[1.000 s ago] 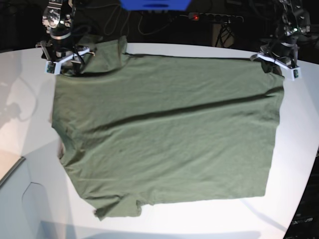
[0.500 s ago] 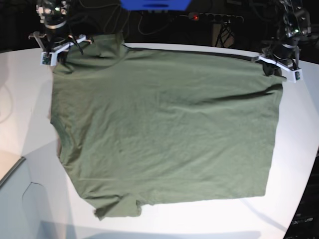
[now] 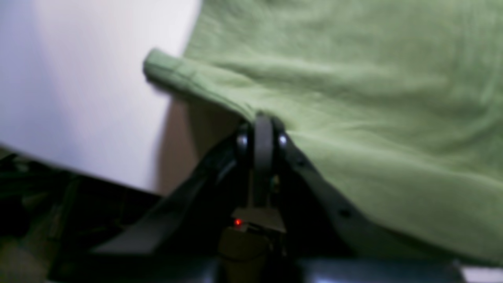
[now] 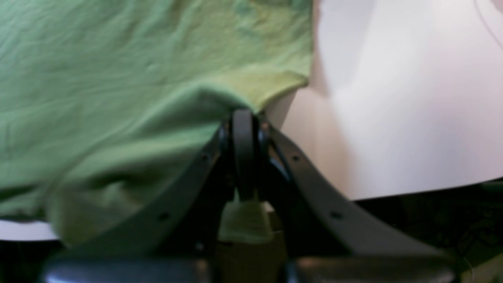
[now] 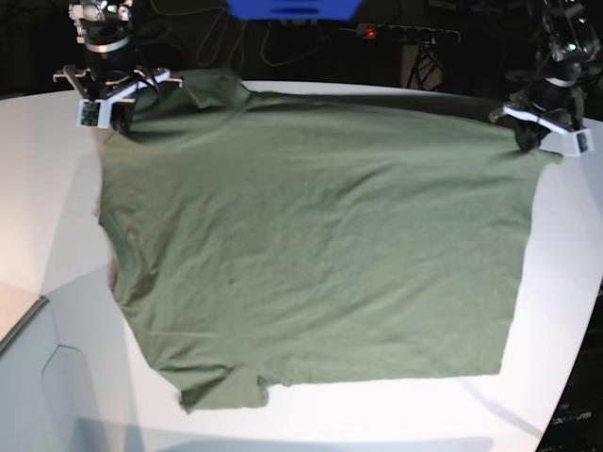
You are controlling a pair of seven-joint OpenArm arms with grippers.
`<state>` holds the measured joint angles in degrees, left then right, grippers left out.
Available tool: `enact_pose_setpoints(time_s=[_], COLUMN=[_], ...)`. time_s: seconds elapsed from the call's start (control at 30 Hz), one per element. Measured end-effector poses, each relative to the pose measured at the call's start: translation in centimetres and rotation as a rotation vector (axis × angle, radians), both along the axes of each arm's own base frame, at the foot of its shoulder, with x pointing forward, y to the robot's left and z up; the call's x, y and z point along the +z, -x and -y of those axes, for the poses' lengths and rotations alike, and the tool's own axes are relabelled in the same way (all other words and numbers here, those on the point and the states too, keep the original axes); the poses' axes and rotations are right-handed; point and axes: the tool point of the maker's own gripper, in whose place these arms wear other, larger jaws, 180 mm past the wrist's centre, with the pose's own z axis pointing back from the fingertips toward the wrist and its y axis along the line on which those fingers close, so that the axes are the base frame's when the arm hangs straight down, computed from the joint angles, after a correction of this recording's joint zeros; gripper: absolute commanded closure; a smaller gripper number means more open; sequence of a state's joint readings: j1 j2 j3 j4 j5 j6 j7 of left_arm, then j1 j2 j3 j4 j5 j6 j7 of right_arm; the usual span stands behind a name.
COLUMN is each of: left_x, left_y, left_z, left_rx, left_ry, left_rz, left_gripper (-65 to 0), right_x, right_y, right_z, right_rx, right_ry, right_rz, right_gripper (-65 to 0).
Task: Layout the t-shirt on the table in an organized manner, then fold the t-shirt properly
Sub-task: 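Lift the shoulder edge with both grippers and fold it over the shirt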
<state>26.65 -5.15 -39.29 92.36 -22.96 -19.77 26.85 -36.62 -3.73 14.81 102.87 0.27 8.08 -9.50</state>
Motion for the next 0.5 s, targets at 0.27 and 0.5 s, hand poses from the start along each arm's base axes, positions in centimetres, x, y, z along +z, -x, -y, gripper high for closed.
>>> enact_pose_setpoints(time_s=[0.27, 0.5], left_x=[0.3, 0.5], left_y=[1.0, 0.0], left_z=[-1.4, -1.4], left_rx=[0.061, 0.059], left_ry=[-0.009, -0.011], left_rz=[0.005, 0.020], left_gripper=[0.0, 0.0], right_x=[-0.1, 0.0], right_y=[0.1, -0.6], right_z=[-0.2, -1.5], right_rx=[0.006, 0.071], right_ry=[-0.003, -0.033], right_rz=[-0.005, 0.006], right_gripper=[0.0, 0.0])
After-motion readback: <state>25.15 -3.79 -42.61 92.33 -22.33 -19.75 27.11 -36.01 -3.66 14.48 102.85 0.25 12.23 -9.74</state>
